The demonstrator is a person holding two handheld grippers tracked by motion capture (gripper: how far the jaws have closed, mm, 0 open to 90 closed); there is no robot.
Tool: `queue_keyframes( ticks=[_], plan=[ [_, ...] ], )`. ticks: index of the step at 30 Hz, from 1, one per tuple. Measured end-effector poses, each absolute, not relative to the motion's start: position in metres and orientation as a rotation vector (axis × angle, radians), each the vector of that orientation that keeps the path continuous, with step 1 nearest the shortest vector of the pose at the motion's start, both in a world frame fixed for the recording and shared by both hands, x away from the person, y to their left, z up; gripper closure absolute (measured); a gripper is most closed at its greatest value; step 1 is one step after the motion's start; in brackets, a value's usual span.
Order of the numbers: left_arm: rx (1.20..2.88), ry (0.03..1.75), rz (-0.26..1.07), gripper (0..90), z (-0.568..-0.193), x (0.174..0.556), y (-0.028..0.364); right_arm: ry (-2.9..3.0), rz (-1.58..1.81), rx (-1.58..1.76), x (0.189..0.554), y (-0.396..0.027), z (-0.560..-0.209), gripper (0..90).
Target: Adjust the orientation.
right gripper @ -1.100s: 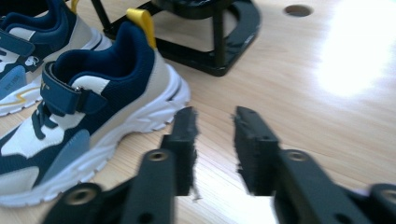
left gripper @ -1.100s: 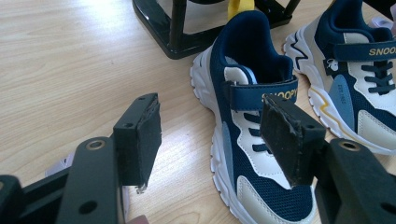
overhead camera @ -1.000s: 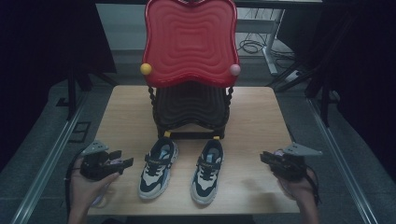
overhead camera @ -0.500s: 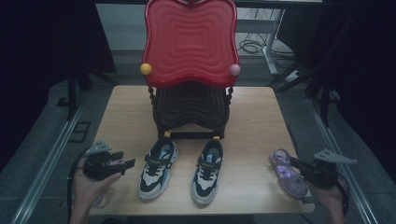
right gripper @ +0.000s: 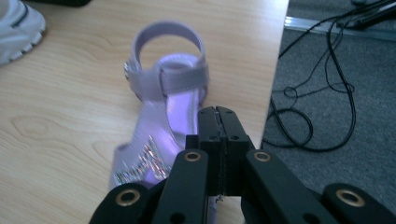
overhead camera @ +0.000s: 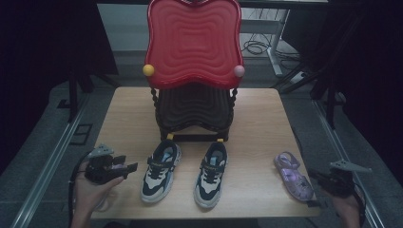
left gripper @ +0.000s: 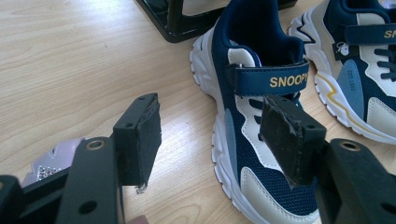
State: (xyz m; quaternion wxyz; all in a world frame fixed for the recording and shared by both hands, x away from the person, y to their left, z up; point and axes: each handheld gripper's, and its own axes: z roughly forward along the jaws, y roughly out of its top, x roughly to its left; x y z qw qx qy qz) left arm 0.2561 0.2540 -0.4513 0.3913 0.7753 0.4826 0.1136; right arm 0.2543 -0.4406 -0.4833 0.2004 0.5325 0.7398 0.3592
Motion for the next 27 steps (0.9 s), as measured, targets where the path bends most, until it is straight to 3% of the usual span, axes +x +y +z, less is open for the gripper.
queue_keyframes(
  ticks=[27],
  plan=[
    [1.969,1.225,0.277,38.6,-0.452,0.255,0.254,2.184,0.931,1.525,0.244,-0.441,-0.495,89.8]
  ],
)
